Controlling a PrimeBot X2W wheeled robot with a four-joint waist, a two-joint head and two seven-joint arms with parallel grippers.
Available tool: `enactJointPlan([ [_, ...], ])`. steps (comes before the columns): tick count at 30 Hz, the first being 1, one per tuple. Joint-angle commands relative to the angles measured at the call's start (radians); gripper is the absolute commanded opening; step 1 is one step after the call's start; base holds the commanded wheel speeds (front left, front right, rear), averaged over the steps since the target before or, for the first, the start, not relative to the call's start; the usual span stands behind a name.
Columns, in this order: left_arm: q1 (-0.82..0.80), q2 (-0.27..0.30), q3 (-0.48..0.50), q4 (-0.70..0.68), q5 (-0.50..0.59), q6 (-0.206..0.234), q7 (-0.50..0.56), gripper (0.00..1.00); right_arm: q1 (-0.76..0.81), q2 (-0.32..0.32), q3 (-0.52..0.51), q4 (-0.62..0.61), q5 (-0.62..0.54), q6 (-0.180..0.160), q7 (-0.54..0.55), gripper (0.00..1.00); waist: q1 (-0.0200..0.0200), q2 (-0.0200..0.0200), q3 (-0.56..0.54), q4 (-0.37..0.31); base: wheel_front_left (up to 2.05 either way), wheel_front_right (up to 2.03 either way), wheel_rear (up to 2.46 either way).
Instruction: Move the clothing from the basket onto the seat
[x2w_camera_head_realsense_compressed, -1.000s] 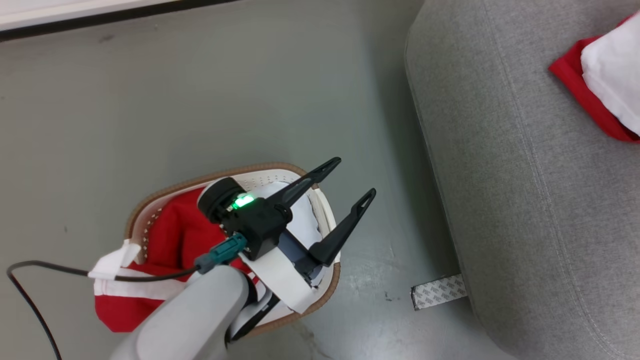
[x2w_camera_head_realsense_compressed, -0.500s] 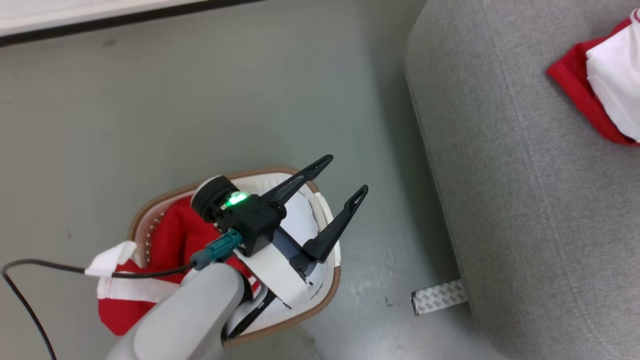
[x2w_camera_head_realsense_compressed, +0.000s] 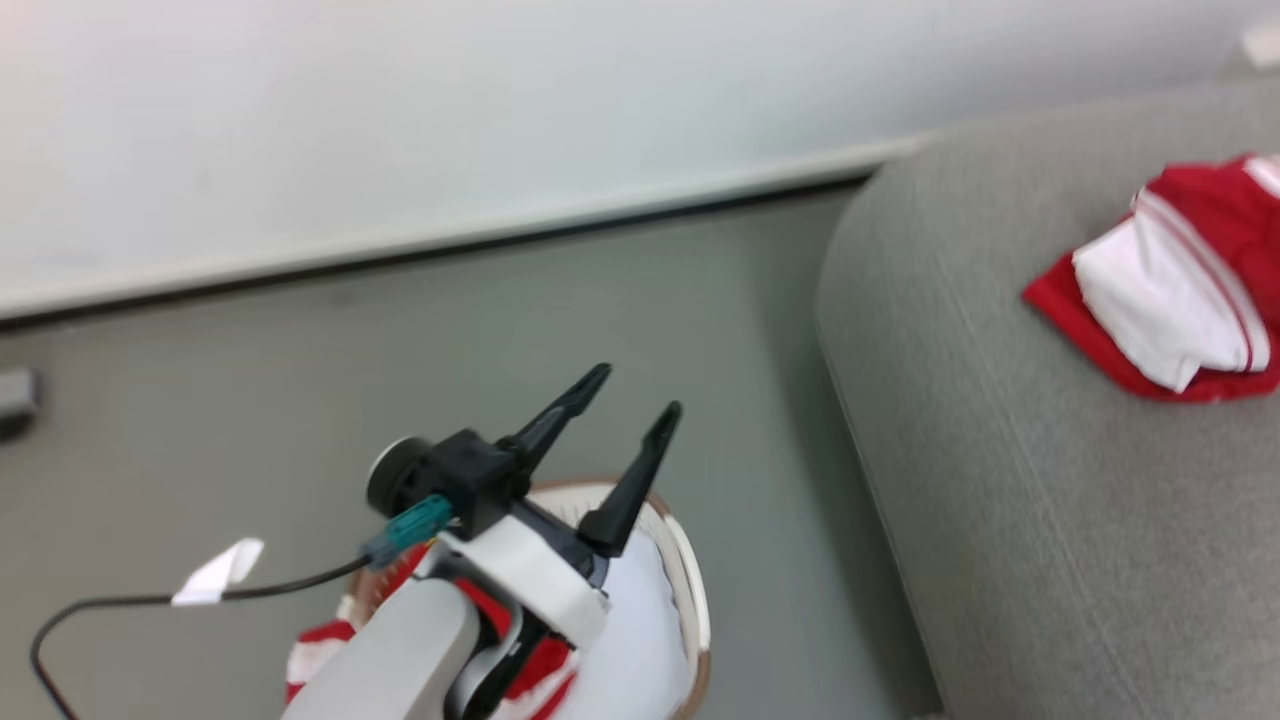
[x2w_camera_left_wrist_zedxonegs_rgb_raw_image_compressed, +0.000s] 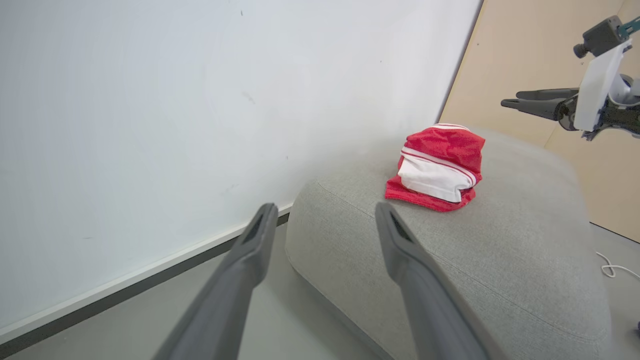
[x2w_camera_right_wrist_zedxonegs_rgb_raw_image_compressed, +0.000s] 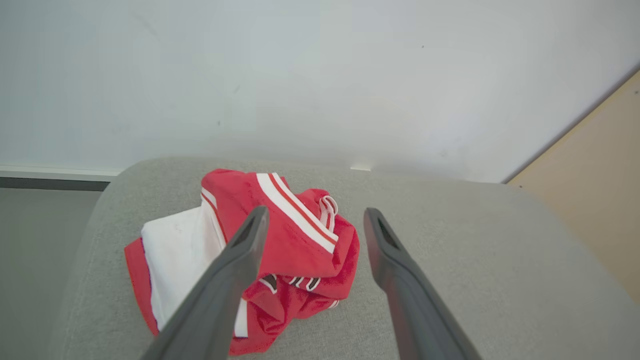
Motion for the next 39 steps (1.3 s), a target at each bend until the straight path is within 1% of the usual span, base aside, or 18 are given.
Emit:
enactJointPlan([
  [1,0.031,-0.003,0.020,0.002,-0.009,0.007,-0.002,1.00,0.031,-0.017,0.014,-0.031,0.013,-0.003,-0.005,1.00,0.0001,0.0000,-0.104,0.047,0.00,0.00,0.00],
  [6,0.095,-0.009,0.105,0.004,0.010,0.037,-0.002,1.00,0.113,-0.052,0.035,-0.170,0.065,-0.003,-0.043,1.00,0.0001,0.0000,-0.191,0.094,0.00,0.00,0.00],
  [7,0.107,-0.007,0.125,0.003,0.016,0.047,-0.002,1.00,0.132,-0.056,0.031,-0.203,0.072,-0.002,-0.056,1.00,0.0001,0.0000,-0.204,0.103,0.00,0.00,0.00],
  [10,0.145,-0.009,0.174,0.001,0.032,0.058,-0.002,1.00,0.213,-0.062,-0.002,-0.295,0.096,-0.002,-0.108,1.00,0.0001,0.0000,-0.237,0.135,0.00,0.00,0.00],
  [12,0.166,-0.011,0.203,-0.003,0.049,0.064,-0.002,1.00,0.276,-0.050,-0.034,-0.354,0.098,-0.003,-0.135,1.00,0.0001,0.0000,-0.248,0.157,0.00,0.00,0.00],
  [15,0.207,-0.022,0.258,-0.016,0.061,0.077,-0.002,1.00,0.385,-0.017,-0.099,-0.445,0.077,-0.003,-0.163,1.00,0.0001,0.0000,-0.261,0.177,0.00,0.00,0.00],
  [17,0.239,-0.030,0.299,-0.023,0.072,0.081,-0.002,1.00,0.458,0.022,-0.150,-0.505,0.053,-0.002,-0.175,1.00,0.0001,0.0000,-0.266,0.185,0.00,0.00,0.00],
  [20,0.288,-0.042,0.358,-0.028,0.097,0.081,-0.002,1.00,0.571,0.096,-0.225,-0.602,-0.006,-0.003,-0.188,1.00,0.0001,0.0000,-0.268,0.193,0.00,0.00,0.00],
  [24,0.342,-0.073,0.447,-0.045,0.133,0.072,-0.002,1.00,0.717,0.213,-0.315,-0.727,-0.089,-0.003,-0.198,1.00,0.0001,0.0000,-0.264,0.202,0.00,0.00,0.00],
  [29,0.406,-0.118,0.544,-0.056,0.189,0.047,-0.002,1.00,0.856,0.349,-0.368,-0.847,-0.188,-0.002,-0.205,1.00,0.0001,0.0000,-0.254,0.202,0.00,0.00,0.00],
  [30,0.406,-0.118,0.544,-0.056,0.189,0.047,-0.002,1.00,0.856,0.349,-0.368,-0.847,-0.188,-0.002,-0.205,1.00,0.0001,0.0000,-0.254,0.202,0.00,0.00,0.00],
  [31,0.434,-0.133,0.575,-0.056,0.208,0.036,-0.002,1.00,0.890,0.395,-0.381,-0.879,-0.211,-0.002,-0.205,1.00,0.0001,0.0000,-0.251,0.197,0.00,0.00,0.00],
  [32,0.447,-0.141,0.589,-0.058,0.218,0.029,-0.002,1.00,0.906,0.417,-0.382,-0.893,-0.222,-0.002,-0.205,1.00,0.0001,0.0000,-0.250,0.194,0.00,0.00,0.00],
  [33,0.460,-0.147,0.601,-0.060,0.228,0.024,-0.002,1.00,0.919,0.432,-0.382,-0.903,-0.229,-0.002,-0.205,1.00,0.0001,0.0000,-0.249,0.191,0.00,0.00,0.00],
  [34,0.460,-0.147,0.601,-0.060,0.228,0.024,-0.002,1.00,0.919,0.432,-0.382,-0.903,-0.229,-0.002,-0.205,1.00,0.0001,0.0000,-0.249,0.191,0.00,0.00,0.00],
  [39,0.497,-0.174,0.637,-0.062,0.269,-0.002,-0.002,1.00,0.955,0.475,-0.379,-0.910,-0.236,-0.002,-0.206,1.00,0.0001,0.0000,-0.244,0.188,0.00,0.00,0.00],
])
